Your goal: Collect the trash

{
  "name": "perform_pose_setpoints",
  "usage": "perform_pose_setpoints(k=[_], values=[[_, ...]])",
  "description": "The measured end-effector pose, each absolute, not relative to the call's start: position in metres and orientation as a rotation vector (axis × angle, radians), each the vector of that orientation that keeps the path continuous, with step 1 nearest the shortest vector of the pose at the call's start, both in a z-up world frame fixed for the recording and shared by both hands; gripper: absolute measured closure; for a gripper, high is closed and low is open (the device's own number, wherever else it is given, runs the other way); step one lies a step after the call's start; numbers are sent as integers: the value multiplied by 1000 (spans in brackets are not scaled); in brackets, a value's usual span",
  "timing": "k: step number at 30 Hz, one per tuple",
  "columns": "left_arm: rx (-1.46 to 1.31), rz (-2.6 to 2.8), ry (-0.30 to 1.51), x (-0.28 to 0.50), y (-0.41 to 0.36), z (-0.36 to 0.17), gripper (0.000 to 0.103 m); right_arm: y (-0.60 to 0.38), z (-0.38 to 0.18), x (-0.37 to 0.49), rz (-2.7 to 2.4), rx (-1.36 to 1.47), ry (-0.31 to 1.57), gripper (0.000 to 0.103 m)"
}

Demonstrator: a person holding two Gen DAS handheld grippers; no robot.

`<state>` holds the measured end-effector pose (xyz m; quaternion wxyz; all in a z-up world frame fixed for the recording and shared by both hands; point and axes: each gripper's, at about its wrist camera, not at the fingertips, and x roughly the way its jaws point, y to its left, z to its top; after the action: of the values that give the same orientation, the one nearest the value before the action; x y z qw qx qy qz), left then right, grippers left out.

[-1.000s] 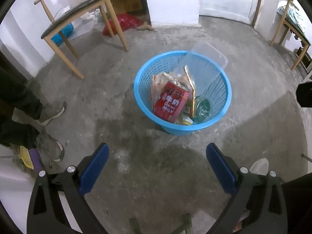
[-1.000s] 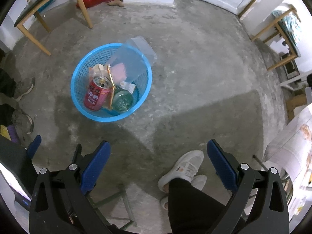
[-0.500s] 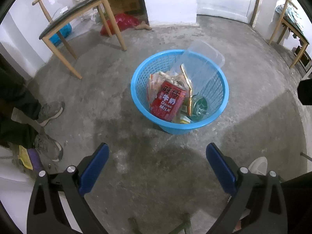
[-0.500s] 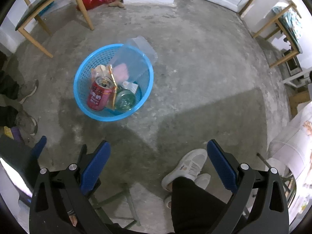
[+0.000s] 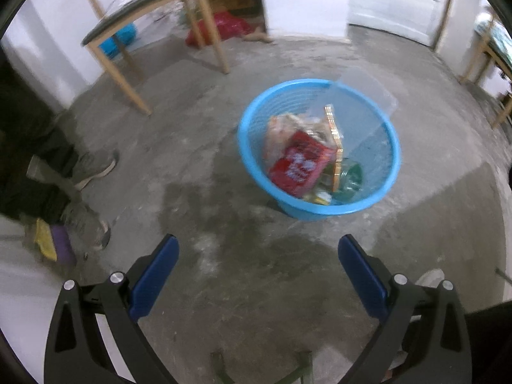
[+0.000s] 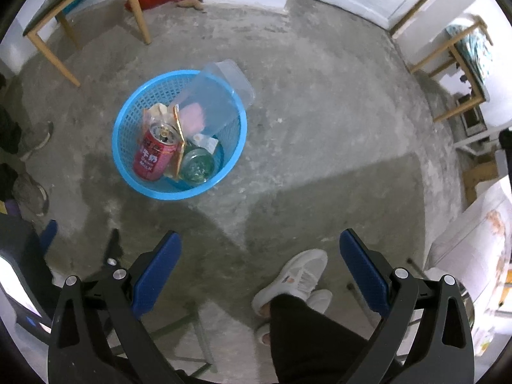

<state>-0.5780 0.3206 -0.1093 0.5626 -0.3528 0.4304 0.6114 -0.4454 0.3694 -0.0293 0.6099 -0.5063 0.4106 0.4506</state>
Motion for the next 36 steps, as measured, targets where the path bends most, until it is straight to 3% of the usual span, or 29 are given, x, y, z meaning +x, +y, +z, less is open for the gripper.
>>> perform_pose_setpoints(k=[7, 36], values=[[-912, 1414, 1034, -583, 322, -120, 5, 363, -27, -443, 1020, -1177, 911, 8], [-799, 1422, 1017, -574, 309, -102, 5, 364, -21, -447, 1076, -1133, 948, 8]])
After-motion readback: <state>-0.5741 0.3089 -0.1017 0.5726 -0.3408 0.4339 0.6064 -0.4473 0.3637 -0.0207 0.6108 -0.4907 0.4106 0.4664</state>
